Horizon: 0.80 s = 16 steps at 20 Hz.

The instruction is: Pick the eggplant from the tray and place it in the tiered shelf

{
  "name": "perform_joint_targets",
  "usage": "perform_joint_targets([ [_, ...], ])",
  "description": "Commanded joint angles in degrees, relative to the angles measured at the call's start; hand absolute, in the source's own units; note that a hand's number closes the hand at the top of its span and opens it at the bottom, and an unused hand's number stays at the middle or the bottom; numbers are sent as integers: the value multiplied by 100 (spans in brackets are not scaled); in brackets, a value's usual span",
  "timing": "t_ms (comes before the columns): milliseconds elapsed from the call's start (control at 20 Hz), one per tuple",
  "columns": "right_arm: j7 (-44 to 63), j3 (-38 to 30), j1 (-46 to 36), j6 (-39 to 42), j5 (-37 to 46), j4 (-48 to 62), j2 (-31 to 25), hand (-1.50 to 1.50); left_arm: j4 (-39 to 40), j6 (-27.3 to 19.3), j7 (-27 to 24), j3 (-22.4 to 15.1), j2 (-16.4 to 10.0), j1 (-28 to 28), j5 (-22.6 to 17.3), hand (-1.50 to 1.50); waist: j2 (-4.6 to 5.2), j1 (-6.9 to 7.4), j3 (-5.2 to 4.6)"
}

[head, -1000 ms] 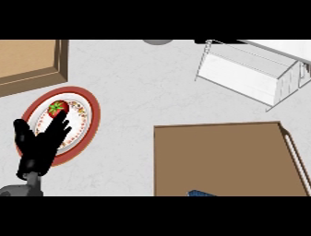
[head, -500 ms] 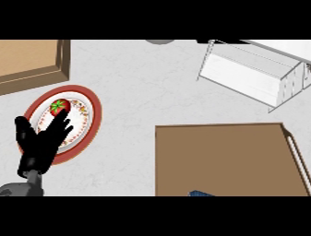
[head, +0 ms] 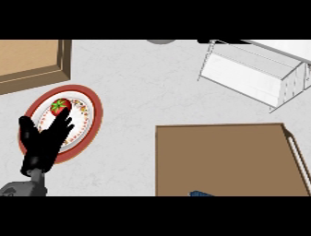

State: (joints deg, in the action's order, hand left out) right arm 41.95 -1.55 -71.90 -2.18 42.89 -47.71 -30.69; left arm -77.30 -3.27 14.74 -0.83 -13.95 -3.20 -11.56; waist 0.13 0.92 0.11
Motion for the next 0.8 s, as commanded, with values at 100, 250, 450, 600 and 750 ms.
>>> perform_joint_targets([
  [100, -734, -206, 261, -439, 82, 349, -104, 150, 136, -40, 75, -61, 169, -31, 109, 0, 2, -39, -12],
  [250, -935, -335, -369, -435, 88, 1020, -26, 150, 111, -64, 4, -75, 250, 46, 150, 0, 25, 45, -13],
  [450, -1322, -527, -259, -479, 0, 1234, -150, 150, 395, 79, -42, 134, 135, -159, 83, 0, 29, 9, -13],
  [600, -1101, -377, -83, -172, 110, 941, -145, 150, -444, 11, 370, 20, 130, 278, 65, 0, -17, -18, -11],
  [750, -1160, -242, -364, -388, 422, 1454, -23, 150, 347, 60, -76, 86, 164, -73, 245, 0, 27, 14, -15],
])
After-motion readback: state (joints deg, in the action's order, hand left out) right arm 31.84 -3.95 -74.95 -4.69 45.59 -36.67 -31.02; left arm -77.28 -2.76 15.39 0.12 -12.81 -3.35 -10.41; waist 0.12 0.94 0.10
